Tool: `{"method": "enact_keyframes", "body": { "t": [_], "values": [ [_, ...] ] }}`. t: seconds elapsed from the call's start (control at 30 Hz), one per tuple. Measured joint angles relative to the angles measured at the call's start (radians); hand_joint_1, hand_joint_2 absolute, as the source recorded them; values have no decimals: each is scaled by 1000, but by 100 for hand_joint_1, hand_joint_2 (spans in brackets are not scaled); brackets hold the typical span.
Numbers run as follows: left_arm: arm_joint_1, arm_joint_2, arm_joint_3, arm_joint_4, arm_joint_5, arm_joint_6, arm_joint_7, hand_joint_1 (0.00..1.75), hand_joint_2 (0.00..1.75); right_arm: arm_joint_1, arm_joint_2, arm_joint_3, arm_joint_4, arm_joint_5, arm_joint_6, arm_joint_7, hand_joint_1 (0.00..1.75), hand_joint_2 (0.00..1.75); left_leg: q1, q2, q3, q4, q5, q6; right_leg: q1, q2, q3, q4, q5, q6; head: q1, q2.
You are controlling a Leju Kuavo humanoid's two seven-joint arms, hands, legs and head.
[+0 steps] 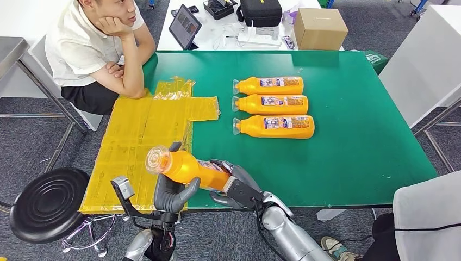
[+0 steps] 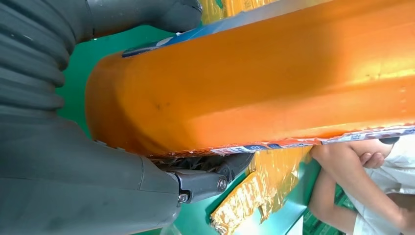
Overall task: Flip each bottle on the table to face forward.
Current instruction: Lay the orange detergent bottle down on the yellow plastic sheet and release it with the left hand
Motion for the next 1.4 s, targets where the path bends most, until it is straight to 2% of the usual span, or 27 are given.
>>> {"method": "enact_keyframes", "body": {
  "t": [0.7, 0.73, 0.83, 0.87, 0.97, 1.0, 1.07, 1.13, 1.17, 1.3, 1.4],
  "values": [
    [-15, 0, -22, 20, 4, 2, 11, 0, 175, -17, 11, 24, 0, -25, -9, 17, 175, 175, 0, 0, 0, 0, 0, 0, 0, 0, 0, 0, 0, 0, 0, 0],
    [-15, 0, -22, 20, 5, 2, 11, 11, 175, -17, 11, 24, 0, -25, -9, 18, 175, 175, 0, 0, 0, 0, 0, 0, 0, 0, 0, 0, 0, 0, 0, 0],
    [-15, 0, -20, 23, 39, -8, 25, 139, 175, -17, 11, 28, 0, -19, -14, 23, 175, 175, 0, 0, 0, 0, 0, 0, 0, 0, 0, 0, 0, 0, 0, 0],
    [-15, 0, -19, 24, 59, -14, 32, 171, 175, -17, 11, 32, 1, -16, -19, 27, 175, 175, 0, 0, 0, 0, 0, 0, 0, 0, 0, 0, 0, 0, 0, 0],
    [-15, 1, -15, 26, 93, -22, 41, 175, 175, -17, 11, 41, 2, -6, -44, 35, 170, 175, 0, 0, 0, 0, 0, 0, 0, 0, 0, 0, 0, 0, 0, 0],
    [-15, 1, -13, 27, 98, -22, 43, 175, 175, -17, 11, 44, 3, -3, -51, 36, 163, 175, 0, 0, 0, 0, 0, 0, 0, 0, 0, 0, 0, 0, 0, 0],
    [-15, 1, -11, 27, 109, -22, 46, 175, 175, -17, 11, 49, 4, -2, -59, 38, 75, 175, 0, 0, 0, 0, 0, 0, 0, 0, 0, 0, 0, 0, 0, 0],
    [-15, 1, -6, 27, 121, -23, 51, 175, 175, -18, 11, 52, 5, -5, -63, 38, 0, 175, 0, 0, -1, 0, 0, 0, 0, 0, 0, 0, 0, 0, 0, 0],
    [-14, 1, -4, 26, 126, -25, 52, 175, 175, -18, 11, 53, 6, -3, -70, 36, 0, 175, 0, 0, -1, 0, 0, 0, 0, 0, 0, 0, 0, 0, 0, 0],
    [-13, 1, 4, 16, 135, -41, 52, 175, 175, -16, 21, 60, 4, 12, -112, 19, 0, 0, 0, 0, -1, 0, 0, 0, 0, 0, 0, 0, 0, 0, 0, 0],
    [-14, 2, 14, 5, 136, -43, 57, 175, 175, -12, 29, 66, -6, 22, -140, 15, 0, 0, 0, 0, -1, 0, 0, 0, 0, 0, -1, 0, 0, 0, 0, 0]
  ]
}}
